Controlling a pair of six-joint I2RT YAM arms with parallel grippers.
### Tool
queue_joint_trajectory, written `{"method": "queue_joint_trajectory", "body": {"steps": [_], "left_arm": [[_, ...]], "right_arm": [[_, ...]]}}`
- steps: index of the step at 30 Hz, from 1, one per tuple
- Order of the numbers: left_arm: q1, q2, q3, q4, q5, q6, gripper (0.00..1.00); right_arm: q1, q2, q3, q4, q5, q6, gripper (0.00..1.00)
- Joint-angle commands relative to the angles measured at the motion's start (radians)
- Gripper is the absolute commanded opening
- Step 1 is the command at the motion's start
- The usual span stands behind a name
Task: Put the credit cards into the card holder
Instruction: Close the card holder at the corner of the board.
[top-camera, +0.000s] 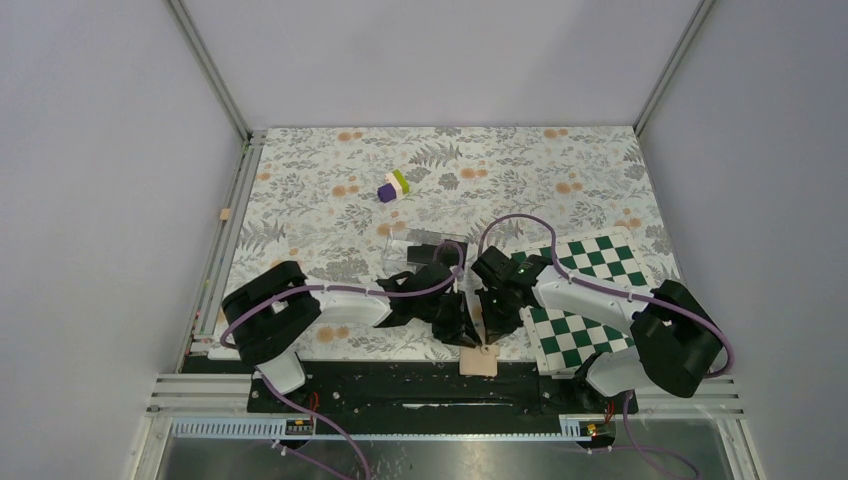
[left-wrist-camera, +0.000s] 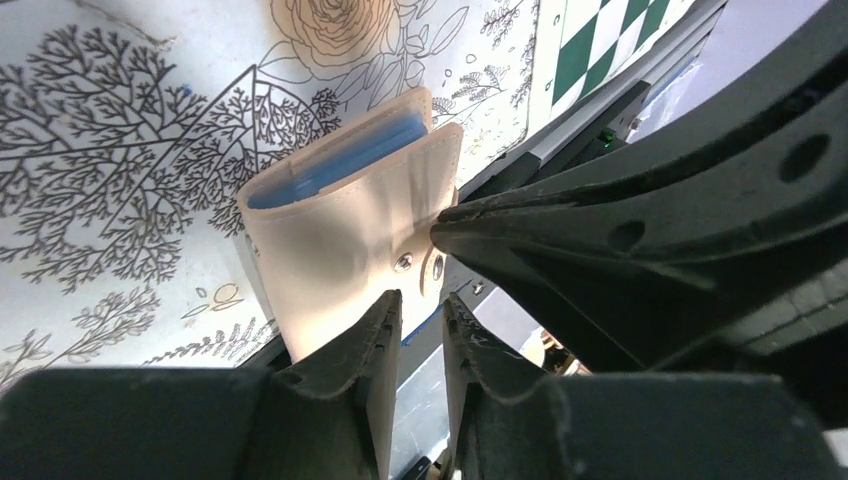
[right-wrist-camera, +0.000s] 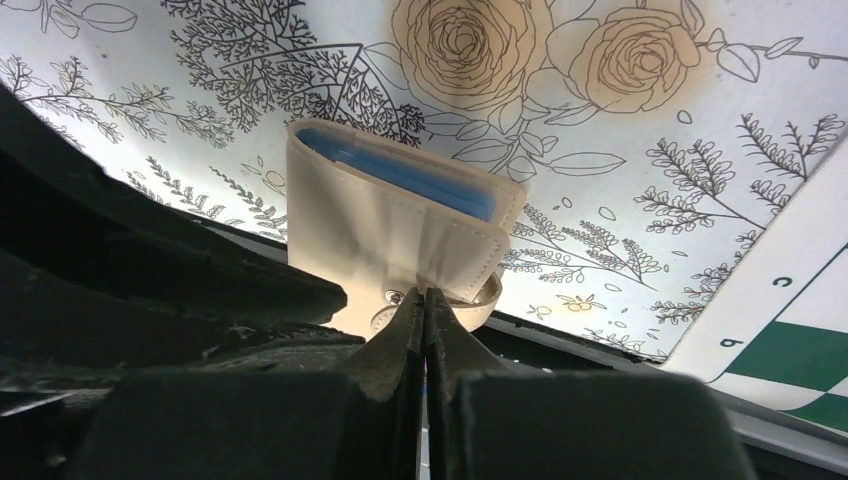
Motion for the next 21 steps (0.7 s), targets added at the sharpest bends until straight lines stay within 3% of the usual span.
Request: {"method": "queue_joint_trajectory", "body": {"steps": [1, 11, 17, 21], "left_arm": [[0.002, 0.026, -0.011, 0.125, 0.047, -0.048, 0.23], [0.001, 0.062, -0.019, 0.181, 0.066, -0.062, 0.26], [-0.007, 0.091, -0.001, 0.163, 0.079, -0.054, 0.2], [-0.015, 0.084, 0.044, 0.025, 0.051, 0.004, 0.2]], "right_arm": [[0.007, 0.001, 0.029, -0.03, 0.035, -0.01, 0.0], [0.006, 0.012, -0.016, 0.021, -0.01, 0.014, 0.0], [0.006, 0.017, -0.015, 0.023, -0.012, 0.016, 0.0], [0.005, 0.022, -0.015, 0.024, -0.014, 0.016, 0.0]]}}
